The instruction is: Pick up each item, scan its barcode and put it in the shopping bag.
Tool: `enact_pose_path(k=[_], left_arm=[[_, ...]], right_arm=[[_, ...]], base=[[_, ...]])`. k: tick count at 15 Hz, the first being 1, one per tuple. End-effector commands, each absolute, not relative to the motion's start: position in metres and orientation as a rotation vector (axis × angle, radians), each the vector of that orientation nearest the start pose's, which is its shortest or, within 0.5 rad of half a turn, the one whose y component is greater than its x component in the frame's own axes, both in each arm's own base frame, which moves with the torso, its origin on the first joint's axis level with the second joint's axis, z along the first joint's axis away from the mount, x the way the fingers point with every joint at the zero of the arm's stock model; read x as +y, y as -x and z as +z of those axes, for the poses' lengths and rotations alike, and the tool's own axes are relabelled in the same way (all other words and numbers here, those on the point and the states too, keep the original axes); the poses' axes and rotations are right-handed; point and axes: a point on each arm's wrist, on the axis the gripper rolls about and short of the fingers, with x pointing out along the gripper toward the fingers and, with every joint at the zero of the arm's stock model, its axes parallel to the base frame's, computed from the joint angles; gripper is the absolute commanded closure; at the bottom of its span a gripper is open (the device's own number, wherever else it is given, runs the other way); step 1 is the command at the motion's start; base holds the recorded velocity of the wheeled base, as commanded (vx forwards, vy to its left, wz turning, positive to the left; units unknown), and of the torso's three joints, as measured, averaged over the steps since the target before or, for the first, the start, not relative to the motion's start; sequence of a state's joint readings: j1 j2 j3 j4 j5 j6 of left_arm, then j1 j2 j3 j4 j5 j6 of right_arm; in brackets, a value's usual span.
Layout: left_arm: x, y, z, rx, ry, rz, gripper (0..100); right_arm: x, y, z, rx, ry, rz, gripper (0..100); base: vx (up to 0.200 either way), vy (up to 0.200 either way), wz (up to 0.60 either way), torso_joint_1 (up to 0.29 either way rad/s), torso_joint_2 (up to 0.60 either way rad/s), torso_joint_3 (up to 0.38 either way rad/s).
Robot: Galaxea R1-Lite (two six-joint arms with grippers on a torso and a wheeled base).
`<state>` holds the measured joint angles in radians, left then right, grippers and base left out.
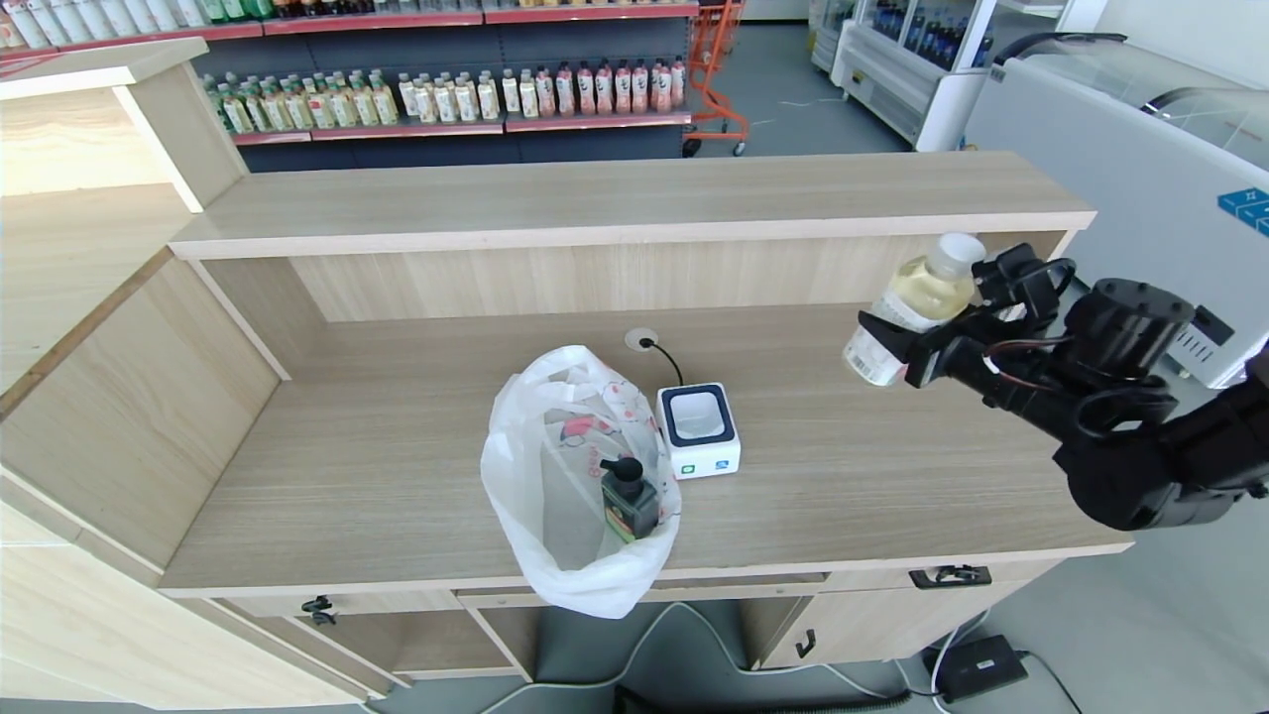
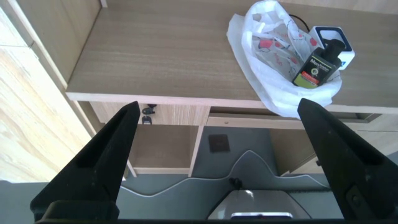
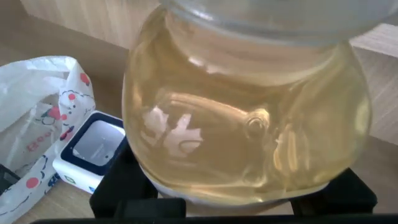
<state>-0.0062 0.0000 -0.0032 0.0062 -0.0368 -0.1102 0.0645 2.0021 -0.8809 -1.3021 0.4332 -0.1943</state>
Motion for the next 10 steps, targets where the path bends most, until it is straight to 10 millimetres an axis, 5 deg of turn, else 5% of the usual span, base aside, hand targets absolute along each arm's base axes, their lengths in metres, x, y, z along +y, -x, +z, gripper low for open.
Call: enact_pose_path(k=[1, 5, 10], left_arm=[[-0.001, 0.023, 0.076, 0.005, 0.110, -0.043, 0], [-0.001, 0.023, 0.076, 0.007, 0.111, -0.043, 0], [-0.001, 0.023, 0.076, 0.005, 0.110, -0.043, 0]], right_arm=[[-0.003, -0.309, 0.180, -0.187, 0.277, 0.342, 100], [-0.041, -0.283, 0.185, -0.183, 0.464, 0.191, 100], [-0.059, -0.270, 0.190, -0.185, 0.574, 0.109, 100]], base=[[0.000, 0.000, 0.00, 0.000, 0.00, 0.000], [0.000, 0.000, 0.00, 0.000, 0.00, 0.000], [0.000, 0.000, 0.00, 0.000, 0.00, 0.000]])
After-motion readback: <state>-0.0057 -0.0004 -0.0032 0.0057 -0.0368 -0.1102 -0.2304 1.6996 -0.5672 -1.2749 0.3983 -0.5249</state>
